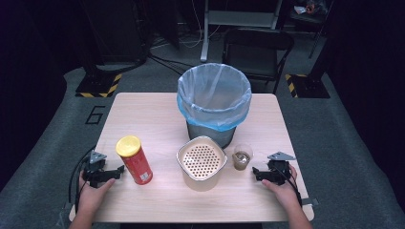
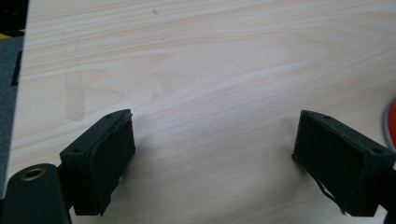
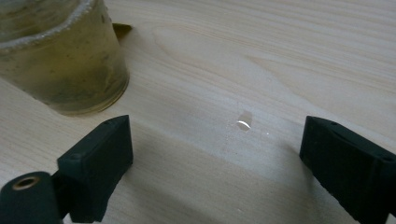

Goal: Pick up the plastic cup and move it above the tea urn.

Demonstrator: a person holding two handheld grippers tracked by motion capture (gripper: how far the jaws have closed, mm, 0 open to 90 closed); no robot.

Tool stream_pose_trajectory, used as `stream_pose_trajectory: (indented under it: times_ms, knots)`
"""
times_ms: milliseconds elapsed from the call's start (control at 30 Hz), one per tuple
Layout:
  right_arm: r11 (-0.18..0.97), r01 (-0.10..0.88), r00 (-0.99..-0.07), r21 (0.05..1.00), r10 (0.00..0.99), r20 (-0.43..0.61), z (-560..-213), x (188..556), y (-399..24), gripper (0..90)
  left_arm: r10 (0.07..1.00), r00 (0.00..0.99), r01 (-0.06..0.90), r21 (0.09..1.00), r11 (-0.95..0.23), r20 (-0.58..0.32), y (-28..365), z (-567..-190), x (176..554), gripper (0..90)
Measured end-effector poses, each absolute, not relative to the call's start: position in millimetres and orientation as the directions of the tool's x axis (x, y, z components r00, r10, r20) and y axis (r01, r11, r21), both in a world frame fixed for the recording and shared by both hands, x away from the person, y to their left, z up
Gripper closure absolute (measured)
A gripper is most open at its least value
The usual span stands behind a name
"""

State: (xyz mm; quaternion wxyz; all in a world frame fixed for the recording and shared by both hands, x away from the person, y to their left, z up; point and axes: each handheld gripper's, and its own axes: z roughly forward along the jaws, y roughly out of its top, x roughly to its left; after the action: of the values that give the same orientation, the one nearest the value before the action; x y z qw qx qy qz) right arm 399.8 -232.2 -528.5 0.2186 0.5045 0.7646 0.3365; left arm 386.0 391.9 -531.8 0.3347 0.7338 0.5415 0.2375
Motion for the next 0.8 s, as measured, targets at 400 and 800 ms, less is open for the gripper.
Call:
stream_pose_trajectory:
  times_ms: [400,800]
  knots:
    - [0.267,0.613,-0.407,0.744,0.913,0.007,-528,397,-232,17.1,0.958,0.288,0.640,0.748,-0.178,-0.018,389,-531,384,12.3]
    - [0.292,0.608,-0.468,0.738,0.883,0.036,-516,390,-234,35.2,0.958,0.286,0.639,0.748,-0.180,-0.014,388,-531,384,12.7]
